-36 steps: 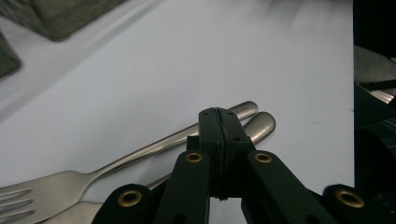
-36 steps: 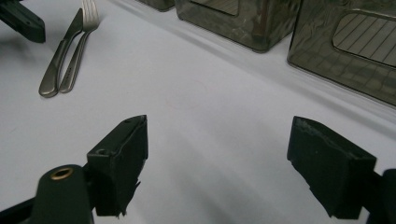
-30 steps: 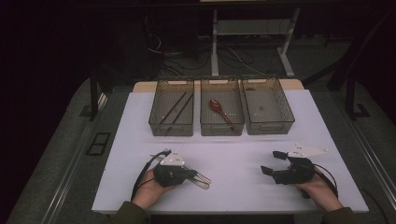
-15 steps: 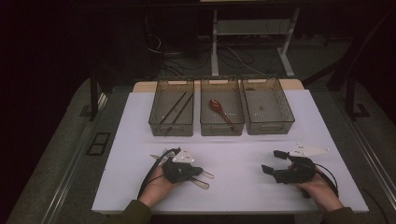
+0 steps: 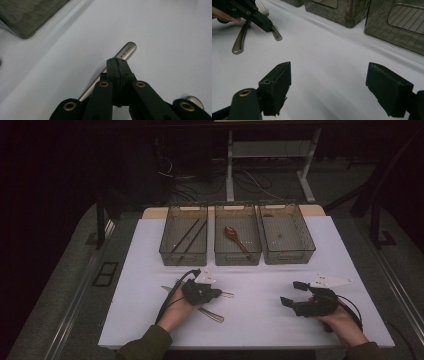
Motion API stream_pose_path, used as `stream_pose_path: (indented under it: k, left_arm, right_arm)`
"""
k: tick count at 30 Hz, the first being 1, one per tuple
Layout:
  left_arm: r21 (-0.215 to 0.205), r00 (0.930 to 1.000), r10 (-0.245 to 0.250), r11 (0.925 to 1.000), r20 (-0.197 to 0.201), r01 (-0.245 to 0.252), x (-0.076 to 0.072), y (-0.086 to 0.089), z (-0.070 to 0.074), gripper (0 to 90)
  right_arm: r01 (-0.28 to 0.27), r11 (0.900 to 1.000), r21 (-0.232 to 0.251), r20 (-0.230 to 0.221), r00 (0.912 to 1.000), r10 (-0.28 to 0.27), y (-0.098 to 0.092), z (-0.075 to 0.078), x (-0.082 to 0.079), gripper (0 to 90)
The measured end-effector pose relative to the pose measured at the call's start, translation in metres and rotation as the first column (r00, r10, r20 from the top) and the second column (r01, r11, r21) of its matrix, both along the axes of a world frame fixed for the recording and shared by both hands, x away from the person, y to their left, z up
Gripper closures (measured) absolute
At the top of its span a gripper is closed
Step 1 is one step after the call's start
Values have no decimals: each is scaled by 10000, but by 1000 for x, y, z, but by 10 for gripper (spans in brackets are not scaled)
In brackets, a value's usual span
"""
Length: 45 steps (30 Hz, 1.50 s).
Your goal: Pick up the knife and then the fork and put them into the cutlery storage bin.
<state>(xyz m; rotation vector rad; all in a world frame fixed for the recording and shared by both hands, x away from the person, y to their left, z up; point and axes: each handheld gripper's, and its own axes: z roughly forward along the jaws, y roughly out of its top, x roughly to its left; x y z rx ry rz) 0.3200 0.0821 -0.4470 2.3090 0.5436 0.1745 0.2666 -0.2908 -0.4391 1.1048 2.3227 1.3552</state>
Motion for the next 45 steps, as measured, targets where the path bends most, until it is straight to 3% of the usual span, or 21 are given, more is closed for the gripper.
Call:
stream_pose_path:
  k: [5,8,10,17,19,23,24,26,35,41,45]
  left_arm:
    - [221,9998,132,9997,149,-135,9,-5,1,888]
    - [-2,9992,388,9992,118,-388,12,-8,-1,888]
    - [165,9992,349,9992,183,-352,19,-9,0,888]
    - [79,9989,441,9990,163,-442,22,-11,1,885]
    - [-282,9990,413,9988,160,-408,23,-4,9,831]
    - [-472,9990,396,9981,224,-385,26,8,17,741]
    - [-387,9983,469,9982,348,-455,28,17,19,725]
    - [-449,9982,557,9975,231,-546,32,27,19,707]
    - [85,9998,191,9998,-94,-191,39,49,10,667]
    - [407,9997,-144,9991,-178,151,41,45,2,689]
    - [378,9994,-255,9989,-223,264,39,44,2,739]
  right_arm:
    - [-39,10000,-30,-15,10000,39,0,0,0,196]
    - [37,10000,-12,-45,10000,-37,-1,0,0,196]
    - [52,10000,13,-9,10000,-52,-2,0,0,196]
    - [39,10000,10,15,10000,-39,-3,0,0,196]
    - [31,10000,25,17,10000,-31,-3,0,0,196]
    - [54,10000,52,12,10000,-54,-4,1,0,196]
    - [49,10000,58,13,10000,-49,-4,1,0,196]
    - [39,10000,59,26,10000,-39,-4,1,1,196]
    - [17,10000,56,14,10000,-17,-4,1,1,196]
    - [-4,10000,60,23,10000,4,-3,1,1,196]
    - [-15,10000,56,20,10000,15,-3,1,1,196]
